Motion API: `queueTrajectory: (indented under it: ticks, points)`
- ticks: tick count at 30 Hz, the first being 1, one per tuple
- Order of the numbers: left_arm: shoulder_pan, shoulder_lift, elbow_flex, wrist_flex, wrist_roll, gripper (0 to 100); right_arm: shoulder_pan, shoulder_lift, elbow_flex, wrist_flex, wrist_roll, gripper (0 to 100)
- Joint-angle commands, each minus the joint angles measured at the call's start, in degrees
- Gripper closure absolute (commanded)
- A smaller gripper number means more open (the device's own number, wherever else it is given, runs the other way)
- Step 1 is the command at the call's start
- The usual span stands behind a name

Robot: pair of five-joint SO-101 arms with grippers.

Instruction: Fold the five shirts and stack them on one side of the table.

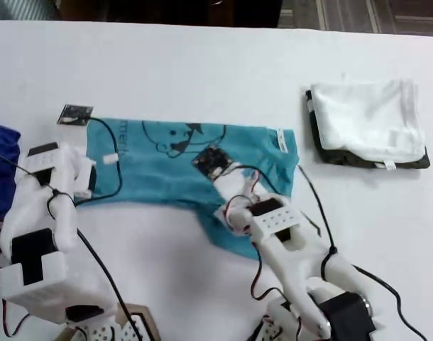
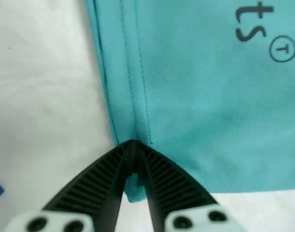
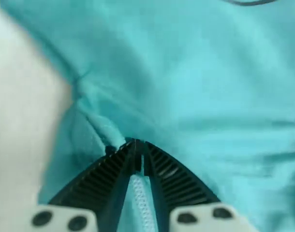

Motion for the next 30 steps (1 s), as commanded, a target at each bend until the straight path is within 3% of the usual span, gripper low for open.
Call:
queueTrajectory:
  ticks: [1,9,14,18,30]
  points:
    - [-1.0,-0.4,0.2,-1.0,0.0,97,-2.4,-3.6,-2.1,3.9,0.0,97.8]
    - [-1.0,-0.4,0.2,-1.0,0.0,97,-4.1,-16.2,-2.1,17.5,0.0,97.8]
    - [-1.0,-0.4,0.2,-1.0,0.0,97,3.8,-24.7,-1.0,12.1,0.0,97.8]
    - [-1.0,-0.4,0.2,-1.0,0.0,97,6.7,-24.3,3.0,7.9,0.0,97.7]
    - [-1.0,-0.4,0.2,-1.0,0.0,97,3.1,-9.8,4.4,7.5,0.0,97.7]
